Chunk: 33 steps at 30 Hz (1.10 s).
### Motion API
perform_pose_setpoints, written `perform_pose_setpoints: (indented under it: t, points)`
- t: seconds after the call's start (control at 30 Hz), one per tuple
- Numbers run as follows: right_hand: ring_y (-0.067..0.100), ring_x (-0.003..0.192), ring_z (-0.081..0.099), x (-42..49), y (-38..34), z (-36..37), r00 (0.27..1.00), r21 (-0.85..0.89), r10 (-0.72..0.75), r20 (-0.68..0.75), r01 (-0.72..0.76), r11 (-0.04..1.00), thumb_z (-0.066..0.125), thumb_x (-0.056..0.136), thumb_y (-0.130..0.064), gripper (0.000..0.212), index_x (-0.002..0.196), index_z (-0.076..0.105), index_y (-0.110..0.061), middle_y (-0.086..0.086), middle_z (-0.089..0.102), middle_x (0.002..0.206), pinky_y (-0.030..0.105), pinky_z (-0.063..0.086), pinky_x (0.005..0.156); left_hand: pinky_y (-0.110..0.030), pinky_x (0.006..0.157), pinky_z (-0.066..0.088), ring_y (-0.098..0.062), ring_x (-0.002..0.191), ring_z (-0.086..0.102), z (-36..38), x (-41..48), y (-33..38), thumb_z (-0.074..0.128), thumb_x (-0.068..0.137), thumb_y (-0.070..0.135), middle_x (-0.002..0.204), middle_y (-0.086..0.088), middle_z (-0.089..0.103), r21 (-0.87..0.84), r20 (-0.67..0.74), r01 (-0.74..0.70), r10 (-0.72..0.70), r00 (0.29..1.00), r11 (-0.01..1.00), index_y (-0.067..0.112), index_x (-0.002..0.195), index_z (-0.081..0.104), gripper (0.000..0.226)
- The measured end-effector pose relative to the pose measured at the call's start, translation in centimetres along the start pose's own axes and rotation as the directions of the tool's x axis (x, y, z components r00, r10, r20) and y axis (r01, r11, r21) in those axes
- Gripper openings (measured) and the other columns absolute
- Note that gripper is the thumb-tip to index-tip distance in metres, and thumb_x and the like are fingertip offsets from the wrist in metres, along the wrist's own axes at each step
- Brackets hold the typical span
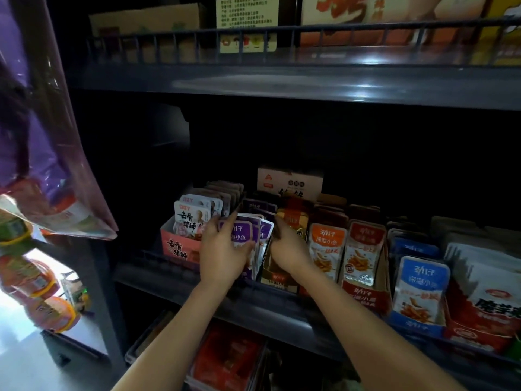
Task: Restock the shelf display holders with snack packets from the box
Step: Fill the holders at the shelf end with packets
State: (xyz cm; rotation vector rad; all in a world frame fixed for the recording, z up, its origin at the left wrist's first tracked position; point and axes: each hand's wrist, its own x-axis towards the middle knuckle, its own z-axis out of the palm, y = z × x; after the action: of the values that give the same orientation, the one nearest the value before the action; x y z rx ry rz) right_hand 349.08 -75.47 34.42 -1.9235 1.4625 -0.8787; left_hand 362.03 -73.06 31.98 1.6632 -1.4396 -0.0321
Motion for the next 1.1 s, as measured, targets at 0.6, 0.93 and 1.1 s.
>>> perform_pose_setpoints:
  t: [0.6, 0.93, 1.1]
  points:
    - [0.018, 0.138, 0.029, 1.5, -1.7, -1.7, 0.96, 0.137, -0.044, 0.276, 0.006, 0.991, 0.042, 0.093, 0.004, 0.068, 0.151, 0.016, -0.018, 0.003, 0.027, 0.154, 0.023, 0.031, 0.103, -0.04, 0.107, 0.037, -0.029, 0.135, 0.035, -0.5, 1.0, -0.4, 0.071, 0.081, 0.036, 0.153, -0.008, 0.026, 0.129, 0.185, -0.15, 0.124, 0.975, 0.98, 0.019, 0.148, 0.03, 0.08]
    - [0.025, 0.131, 0.04, 5.1, -1.7, -3.7, 0.99, -0.205, -0.092, 0.105, 0.112, 0.972, 0.041, 0.099, -0.011, 0.05, 0.147, 0.031, -0.021, 0.01, 0.04, 0.146, 0.029, 0.035, 0.101, -0.027, 0.115, 0.011, -0.016, 0.145, 0.015, -0.7, 2.6, -0.6, 0.064, 0.084, 0.047, 0.156, 0.003, 0.024, 0.251, 0.231, -0.306, 0.25, 0.94, 0.918, 0.022, 0.15, 0.022, 0.082]
    - [0.026, 0.128, 0.042, 6.6, -2.0, -3.3, 0.981, -0.282, -0.082, 0.175, 0.129, 0.951, 0.037, 0.103, -0.022, 0.047, 0.149, 0.026, -0.024, 0.011, 0.037, 0.148, 0.031, 0.035, 0.101, -0.026, 0.114, 0.012, -0.014, 0.145, 0.013, -0.4, 3.1, -0.9, 0.057, 0.087, 0.053, 0.157, 0.004, 0.022, 0.2, 0.263, -0.311, 0.255, 0.93, 0.929, 0.025, 0.15, 0.021, 0.078]
